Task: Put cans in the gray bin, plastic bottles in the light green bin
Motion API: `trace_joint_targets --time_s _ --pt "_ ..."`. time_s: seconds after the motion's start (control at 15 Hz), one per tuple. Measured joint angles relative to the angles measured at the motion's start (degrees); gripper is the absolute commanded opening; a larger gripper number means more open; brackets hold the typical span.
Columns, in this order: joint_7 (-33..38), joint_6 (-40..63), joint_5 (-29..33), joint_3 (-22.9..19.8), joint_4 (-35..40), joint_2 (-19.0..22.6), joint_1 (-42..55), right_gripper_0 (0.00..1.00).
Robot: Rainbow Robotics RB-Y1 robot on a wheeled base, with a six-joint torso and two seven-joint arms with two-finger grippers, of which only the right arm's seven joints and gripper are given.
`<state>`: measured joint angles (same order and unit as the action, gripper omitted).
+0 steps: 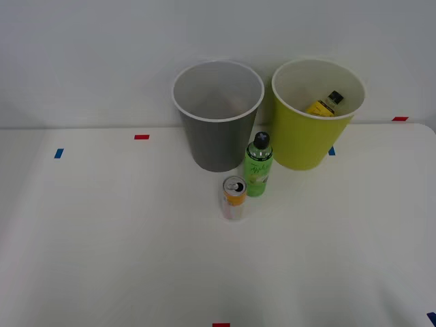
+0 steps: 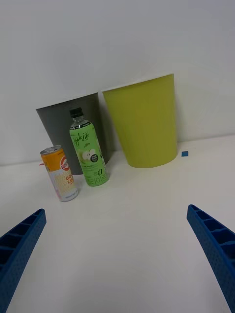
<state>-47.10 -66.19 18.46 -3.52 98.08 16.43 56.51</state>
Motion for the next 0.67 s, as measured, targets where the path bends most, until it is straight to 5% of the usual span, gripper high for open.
trace_joint_targets --time_s 0.67 --pt "0.0 0.0 0.0 0.0 0.0 0.0 0.0 1.0"
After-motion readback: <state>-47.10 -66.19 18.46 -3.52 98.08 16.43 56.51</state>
